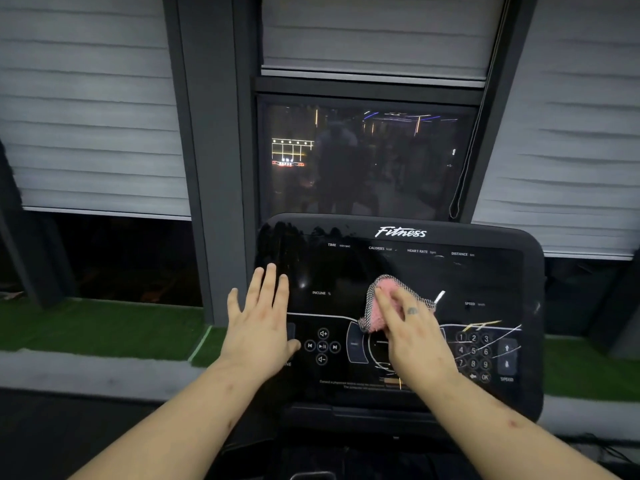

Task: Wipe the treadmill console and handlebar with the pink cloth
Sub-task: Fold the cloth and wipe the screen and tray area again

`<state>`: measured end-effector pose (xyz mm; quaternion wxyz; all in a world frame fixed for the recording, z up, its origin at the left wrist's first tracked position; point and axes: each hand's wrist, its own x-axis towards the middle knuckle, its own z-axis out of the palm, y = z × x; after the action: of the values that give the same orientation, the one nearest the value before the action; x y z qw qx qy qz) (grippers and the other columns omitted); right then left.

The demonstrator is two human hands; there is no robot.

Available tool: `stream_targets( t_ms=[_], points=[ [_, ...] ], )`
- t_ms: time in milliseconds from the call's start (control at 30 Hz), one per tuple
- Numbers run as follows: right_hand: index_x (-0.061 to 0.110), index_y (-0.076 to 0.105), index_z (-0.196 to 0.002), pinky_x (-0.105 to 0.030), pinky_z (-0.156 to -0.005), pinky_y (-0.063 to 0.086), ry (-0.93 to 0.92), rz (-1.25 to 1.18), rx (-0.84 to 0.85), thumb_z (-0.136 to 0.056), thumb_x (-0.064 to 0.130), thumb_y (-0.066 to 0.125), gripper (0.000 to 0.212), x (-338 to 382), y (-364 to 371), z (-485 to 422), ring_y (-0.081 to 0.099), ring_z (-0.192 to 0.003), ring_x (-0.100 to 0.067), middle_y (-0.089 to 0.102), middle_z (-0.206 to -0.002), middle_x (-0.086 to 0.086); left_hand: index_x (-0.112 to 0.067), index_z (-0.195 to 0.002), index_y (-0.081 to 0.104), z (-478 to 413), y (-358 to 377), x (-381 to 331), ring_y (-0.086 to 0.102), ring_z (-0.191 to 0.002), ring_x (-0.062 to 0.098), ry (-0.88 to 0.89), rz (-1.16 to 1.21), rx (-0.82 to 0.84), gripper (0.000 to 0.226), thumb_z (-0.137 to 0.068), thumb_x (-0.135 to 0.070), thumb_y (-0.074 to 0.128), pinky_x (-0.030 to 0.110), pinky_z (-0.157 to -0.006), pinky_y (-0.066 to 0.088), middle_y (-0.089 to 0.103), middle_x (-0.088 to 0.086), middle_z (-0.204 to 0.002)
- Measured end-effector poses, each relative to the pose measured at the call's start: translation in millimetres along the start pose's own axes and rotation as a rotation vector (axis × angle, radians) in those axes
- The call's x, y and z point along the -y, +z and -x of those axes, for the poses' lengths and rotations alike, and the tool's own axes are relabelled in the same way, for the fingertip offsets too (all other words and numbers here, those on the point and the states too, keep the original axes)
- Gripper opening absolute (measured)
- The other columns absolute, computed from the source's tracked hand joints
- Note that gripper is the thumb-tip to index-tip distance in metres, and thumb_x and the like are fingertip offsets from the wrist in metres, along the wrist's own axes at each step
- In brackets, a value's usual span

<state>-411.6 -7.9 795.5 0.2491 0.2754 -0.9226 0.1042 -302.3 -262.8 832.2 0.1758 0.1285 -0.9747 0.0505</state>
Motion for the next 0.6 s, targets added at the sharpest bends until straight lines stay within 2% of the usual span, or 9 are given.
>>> stream_targets(
  t_ms=[100,233,333,467,600],
  points=[
    [0.030,0.007,-0.165,-0.042,-0.111,0.039,-0.006,0.014,0.018,-0.093,0.010,0.057,0.089,-3,-7,-25,0.045,-0.132,-0.031,0.021,-0.160,-0.002,-0.016,-0.163,-0.014,-1,0,-1,-0.025,-0.156,0.027,-0.010,0.006,0.017,0.119,-0.089,-0.066,0.065,0.062,-0.126,0.004,-0.029,0.009,-0.168],
    [0.021,0.017,-0.165,-0.045,-0.108,0.040,-0.011,0.030,-0.021,-0.094,0.010,0.058,0.083,0,-33,-66,0.044,-0.133,-0.034,0.027,-0.161,-0.009,-0.017,-0.163,-0.014,-1,0,-2,-0.025,-0.156,0.025,-0.022,0.004,0.021,0.120,-0.088,-0.066,0.065,0.061,-0.125,0.005,-0.030,0.007,-0.168],
    [0.018,0.013,-0.165,-0.043,-0.113,0.035,0.022,0.014,-0.024,-0.096,0.010,0.056,0.082,5,-43,-75,0.037,-0.138,-0.033,0.024,-0.162,-0.010,-0.018,-0.163,-0.014,-1,0,-4,-0.024,-0.156,0.024,-0.038,0.001,0.023,0.122,-0.087,-0.067,0.067,0.061,-0.125,0.006,-0.031,0.006,-0.168],
    [0.012,0.013,-0.165,-0.045,-0.111,0.037,0.061,-0.069,-0.019,-0.090,0.003,0.057,0.087,9,-27,-40,0.039,-0.139,-0.034,0.025,-0.163,-0.014,-0.018,-0.164,-0.012,-1,-1,-5,-0.023,-0.157,0.024,-0.049,0.001,0.009,0.122,-0.086,-0.068,0.067,0.061,-0.126,0.007,-0.029,0.005,-0.169],
    [0.015,-0.003,-0.165,-0.039,-0.119,0.028,0.063,-0.056,0.090,-0.092,0.002,0.052,0.092,10,-19,-2,0.026,-0.148,-0.031,0.006,-0.169,-0.009,-0.018,-0.164,-0.012,0,-1,-6,-0.022,-0.157,0.024,-0.048,-0.009,0.012,0.121,-0.086,-0.069,0.065,0.061,-0.126,0.009,-0.028,0.005,-0.169]
  ],
)
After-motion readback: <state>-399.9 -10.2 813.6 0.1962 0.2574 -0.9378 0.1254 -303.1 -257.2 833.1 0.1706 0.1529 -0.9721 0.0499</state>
